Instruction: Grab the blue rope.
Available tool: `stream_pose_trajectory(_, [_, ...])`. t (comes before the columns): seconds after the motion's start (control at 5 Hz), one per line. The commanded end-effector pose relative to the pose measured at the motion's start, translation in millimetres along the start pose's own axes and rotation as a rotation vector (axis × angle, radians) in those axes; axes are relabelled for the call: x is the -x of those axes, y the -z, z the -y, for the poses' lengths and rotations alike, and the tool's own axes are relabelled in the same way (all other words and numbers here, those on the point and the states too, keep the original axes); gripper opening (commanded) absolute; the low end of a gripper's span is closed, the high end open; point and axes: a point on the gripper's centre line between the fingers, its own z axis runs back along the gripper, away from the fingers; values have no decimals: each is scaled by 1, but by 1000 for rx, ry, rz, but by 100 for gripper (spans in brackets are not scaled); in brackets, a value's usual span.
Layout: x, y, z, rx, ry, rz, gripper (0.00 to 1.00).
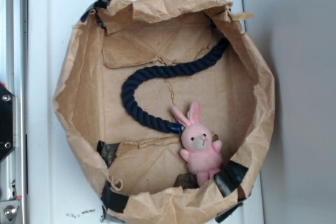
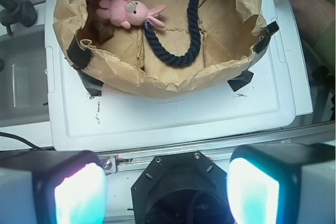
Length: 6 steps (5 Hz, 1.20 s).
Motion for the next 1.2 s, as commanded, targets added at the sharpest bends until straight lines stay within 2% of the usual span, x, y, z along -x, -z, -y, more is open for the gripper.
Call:
stream_pose_trajectory(0.0, [0, 0, 0, 0, 0, 0, 100])
stream_pose_trajectory(0.4, [25, 1, 20, -2, -70, 13, 100])
stream_pose_trajectory(1.0, [25, 1, 20, -2, -70, 13, 100])
